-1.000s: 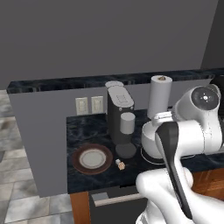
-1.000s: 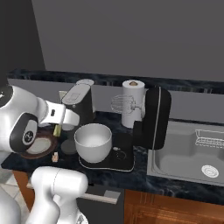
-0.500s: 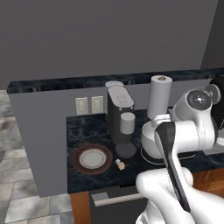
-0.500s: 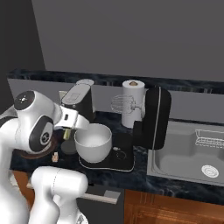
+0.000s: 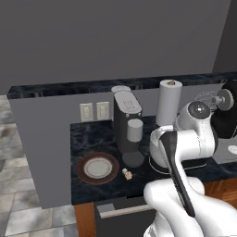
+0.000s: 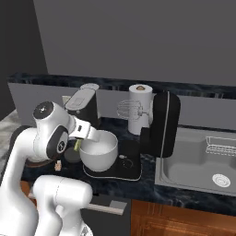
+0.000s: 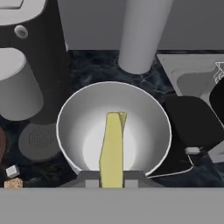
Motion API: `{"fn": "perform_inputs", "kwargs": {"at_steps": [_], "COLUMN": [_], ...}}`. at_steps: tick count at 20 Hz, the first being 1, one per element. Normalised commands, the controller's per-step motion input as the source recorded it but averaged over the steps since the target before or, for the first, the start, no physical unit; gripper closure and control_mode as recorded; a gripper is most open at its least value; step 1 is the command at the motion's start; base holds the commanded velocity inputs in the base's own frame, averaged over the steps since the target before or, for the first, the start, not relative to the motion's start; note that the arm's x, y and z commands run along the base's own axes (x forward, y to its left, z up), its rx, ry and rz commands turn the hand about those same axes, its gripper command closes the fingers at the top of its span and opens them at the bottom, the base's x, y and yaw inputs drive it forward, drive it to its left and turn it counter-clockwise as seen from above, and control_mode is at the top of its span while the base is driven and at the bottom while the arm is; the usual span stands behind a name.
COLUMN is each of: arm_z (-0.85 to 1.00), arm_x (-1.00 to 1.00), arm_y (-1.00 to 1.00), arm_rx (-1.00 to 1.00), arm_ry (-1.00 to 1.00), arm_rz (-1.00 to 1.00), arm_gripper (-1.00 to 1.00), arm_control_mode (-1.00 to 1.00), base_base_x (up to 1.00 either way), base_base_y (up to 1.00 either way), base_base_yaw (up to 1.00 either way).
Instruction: Add butter and sugar cubes to the stand mixer bowl and then turn on the stand mixer to begin making frosting.
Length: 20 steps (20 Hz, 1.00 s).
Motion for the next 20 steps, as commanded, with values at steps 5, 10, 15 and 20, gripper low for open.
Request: {"fn": "perform_inputs", "kwargs": {"at_steps": [5, 10, 15, 20], "arm_z": [-0.36, -0.41, -0.41, -0.26], "arm_x": [0.31, 0.29, 0.25, 0.06], "arm_y": [-0.07, -0.11, -0.03, 0.00], "arm_rx": [0.00, 0.00, 0.00, 0.00], "arm_ry": [-0.09, -0.11, -0.08, -0.01], "arm_rz": [0.00, 0.00, 0.00, -0.01], "arm_gripper": [1.00, 1.00, 1.00, 1.00], "arm_control_mode": [-1.00, -1.00, -1.00, -1.00], "base_base_x": [0.00, 0.00, 0.00, 0.00], "base_base_y": [0.00, 0.00, 0.00, 0.00], "base_base_yaw": [0.00, 0.00, 0.00, 0.00]}}
